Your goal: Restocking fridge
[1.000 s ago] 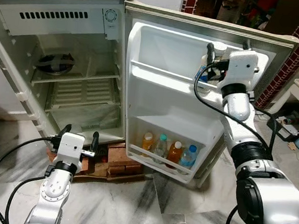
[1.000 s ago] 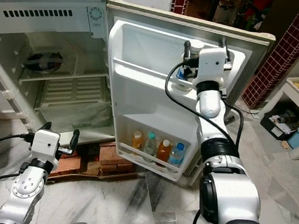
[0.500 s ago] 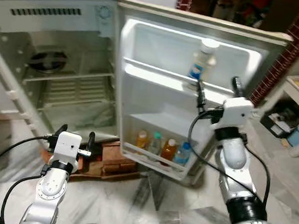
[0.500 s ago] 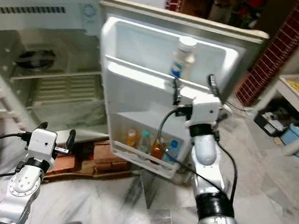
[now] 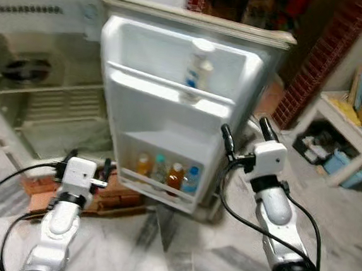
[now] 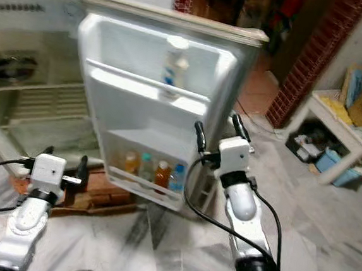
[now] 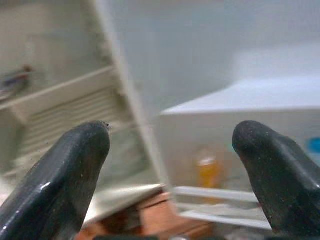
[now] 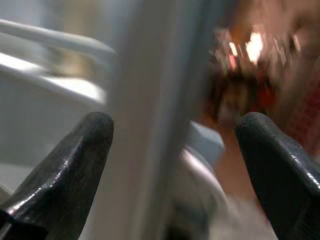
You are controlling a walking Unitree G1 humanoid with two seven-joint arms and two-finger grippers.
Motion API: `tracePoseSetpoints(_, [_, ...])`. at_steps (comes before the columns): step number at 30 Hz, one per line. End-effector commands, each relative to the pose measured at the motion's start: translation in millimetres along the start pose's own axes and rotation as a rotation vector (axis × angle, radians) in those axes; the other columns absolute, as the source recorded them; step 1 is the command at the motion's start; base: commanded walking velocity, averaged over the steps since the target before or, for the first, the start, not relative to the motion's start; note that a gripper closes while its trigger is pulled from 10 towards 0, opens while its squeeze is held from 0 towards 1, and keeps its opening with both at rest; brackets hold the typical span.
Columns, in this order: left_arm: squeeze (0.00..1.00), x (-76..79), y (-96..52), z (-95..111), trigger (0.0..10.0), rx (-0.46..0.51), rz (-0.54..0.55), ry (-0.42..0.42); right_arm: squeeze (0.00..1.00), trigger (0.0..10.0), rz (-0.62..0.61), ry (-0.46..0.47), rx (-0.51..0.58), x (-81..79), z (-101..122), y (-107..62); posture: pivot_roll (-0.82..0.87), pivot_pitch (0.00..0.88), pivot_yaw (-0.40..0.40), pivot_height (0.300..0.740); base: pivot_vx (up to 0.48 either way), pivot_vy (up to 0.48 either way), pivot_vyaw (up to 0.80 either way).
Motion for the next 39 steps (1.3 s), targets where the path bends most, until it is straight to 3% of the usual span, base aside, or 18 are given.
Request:
tracePoseSetpoints(1, [0.0,-14.8,-2.8,-4,10.0,-0.014,0.032,0.027,0.0,10.0,0.02,0.044,0.033,-7.1,12,9.6,0.08,0.0,-0.042,0.74,0.0,-0.371,0.8])
tracePoseSetpoints(18, [0.0,-11.4,-2.1,-3,10.0,-0.011,0.02,0.04,0.0,10.0,0.034,0.049,0.023,-11.3,10,12.7,0.08,0.0,-0.036,0.74,0.0,-0.373,0.8])
tracePoseSetpoints(27, [0.0,-11.2,-2.9,-2,10.0,-0.001,0.025,0.032,0.0,10.0,0.011,0.058,0.009,-6.0,12,14.9,0.08,0.0,-0.036,0.74,0.0,0.0,0.8])
tracePoseSetpoints(39, [0.0,-11.0,-0.9,-2,10.0,-0.004,0.018,0.035,0.0,10.0,-0.054,0.057,-0.011,3.8,10,17.9,0.07,0.0,-0.04,0.74,0.0,-0.378,0.0])
Point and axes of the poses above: a point about 5 cm out from each wrist's last joint towards the gripper, its own y axis pointing out of the wrist towards the gripper, its own z axis along the axis of the wrist's last joint, x = y × z, the point moved 4 cm from there along y, pointing out of the wrist towards the gripper, and after that the axes turned 4 degrees about y, right-handed, at the moved point
